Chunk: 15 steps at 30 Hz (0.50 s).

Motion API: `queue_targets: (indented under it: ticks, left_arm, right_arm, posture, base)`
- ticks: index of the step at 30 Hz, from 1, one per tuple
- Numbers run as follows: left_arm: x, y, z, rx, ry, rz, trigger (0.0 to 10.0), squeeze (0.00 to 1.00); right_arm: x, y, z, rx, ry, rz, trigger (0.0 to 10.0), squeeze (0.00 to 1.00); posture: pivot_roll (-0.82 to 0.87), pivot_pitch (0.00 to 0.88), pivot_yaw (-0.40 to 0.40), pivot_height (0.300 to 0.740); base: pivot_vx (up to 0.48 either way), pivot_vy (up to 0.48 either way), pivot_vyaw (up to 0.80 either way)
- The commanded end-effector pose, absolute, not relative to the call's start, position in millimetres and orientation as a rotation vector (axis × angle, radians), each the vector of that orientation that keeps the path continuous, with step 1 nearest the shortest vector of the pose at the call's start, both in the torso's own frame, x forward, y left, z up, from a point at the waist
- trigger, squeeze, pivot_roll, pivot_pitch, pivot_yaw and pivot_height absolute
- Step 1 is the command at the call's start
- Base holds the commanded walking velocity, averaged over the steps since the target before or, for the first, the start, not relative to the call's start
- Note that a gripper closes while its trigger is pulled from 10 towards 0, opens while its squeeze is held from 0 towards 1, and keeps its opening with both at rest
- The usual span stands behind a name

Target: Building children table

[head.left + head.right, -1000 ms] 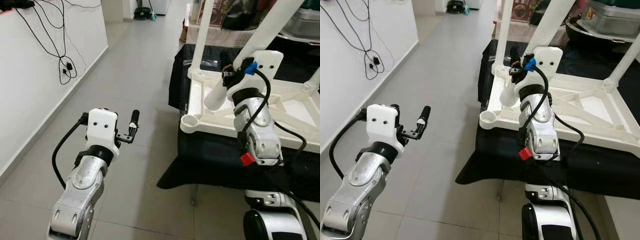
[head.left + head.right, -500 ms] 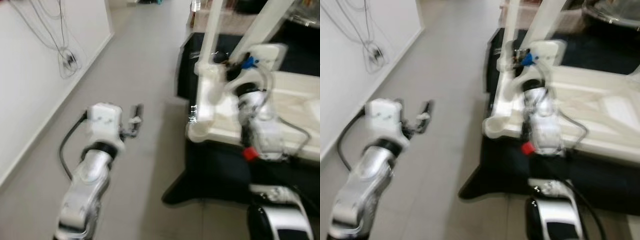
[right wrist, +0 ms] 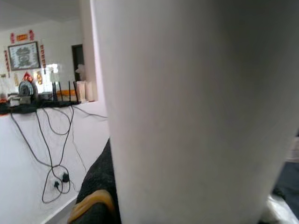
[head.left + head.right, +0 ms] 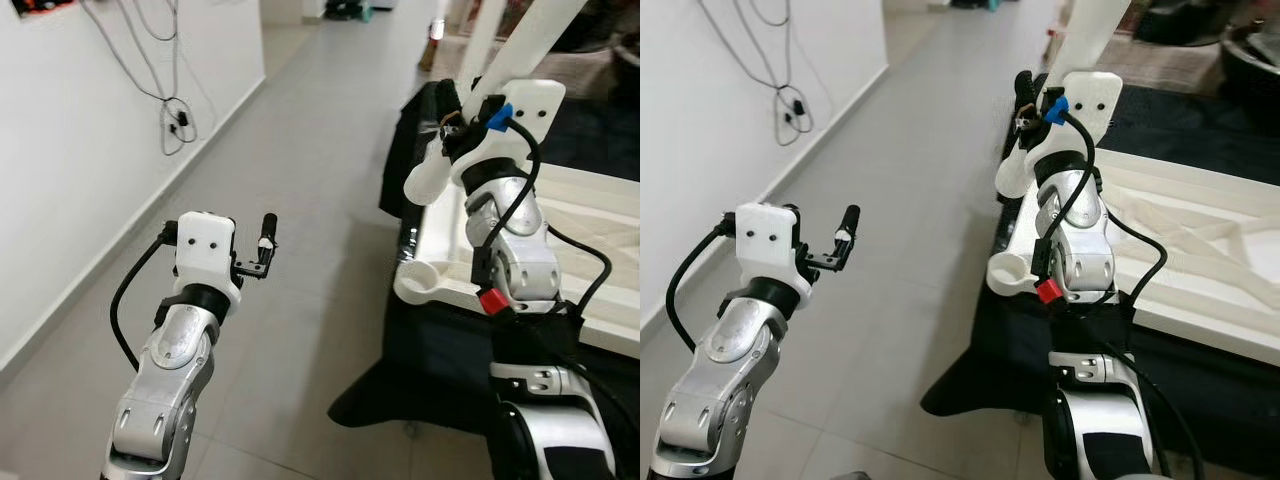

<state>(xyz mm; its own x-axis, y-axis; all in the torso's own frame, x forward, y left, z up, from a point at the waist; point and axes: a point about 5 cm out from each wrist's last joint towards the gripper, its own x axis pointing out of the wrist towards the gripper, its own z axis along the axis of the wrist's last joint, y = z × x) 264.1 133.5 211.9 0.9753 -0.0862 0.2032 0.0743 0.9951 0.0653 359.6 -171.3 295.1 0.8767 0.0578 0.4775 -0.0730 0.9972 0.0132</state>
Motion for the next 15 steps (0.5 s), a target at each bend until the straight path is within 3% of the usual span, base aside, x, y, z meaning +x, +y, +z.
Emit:
queue_targets:
  ticks: [1, 4, 7, 15]
  left_arm:
    - [261.6, 130.7, 208.6, 0.056, -0.195, -0.096, 10.0, 0.00]
    - [260.3, 129.6, 207.5, 0.057, -0.192, -0.101, 10.0, 0.00]
    - [255.6, 127.4, 204.1, 0.056, -0.181, -0.109, 10.0, 0.00]
    - [252.8, 127.9, 201.2, 0.055, -0.168, -0.111, 10.0, 0.00]
  right_arm:
    - [364.1, -174.5, 303.8, 0.054, -0.513, 0.114, 10.0, 0.00]
    - [367.9, -177.9, 304.0, 0.047, -0.498, 0.123, 10.0, 0.00]
    - [375.8, -190.3, 302.2, 0.069, -0.453, 0.137, 10.0, 0.00]
    - [374.5, -185.9, 299.3, 0.065, -0.447, 0.200, 10.0, 0.00]
  posture:
    - [0.11, 0.102, -0.050, 0.740]
    - [0.11, 0.102, -0.053, 0.740]
    - [0.12, 0.109, -0.056, 0.740]
    - [0.12, 0.121, -0.051, 0.740]
  base:
    - [0.000, 0.000, 0.00]
    - [0.000, 0.000, 0.00]
    - [0.000, 0.000, -0.80]
    - [0.000, 0.000, -0.80]
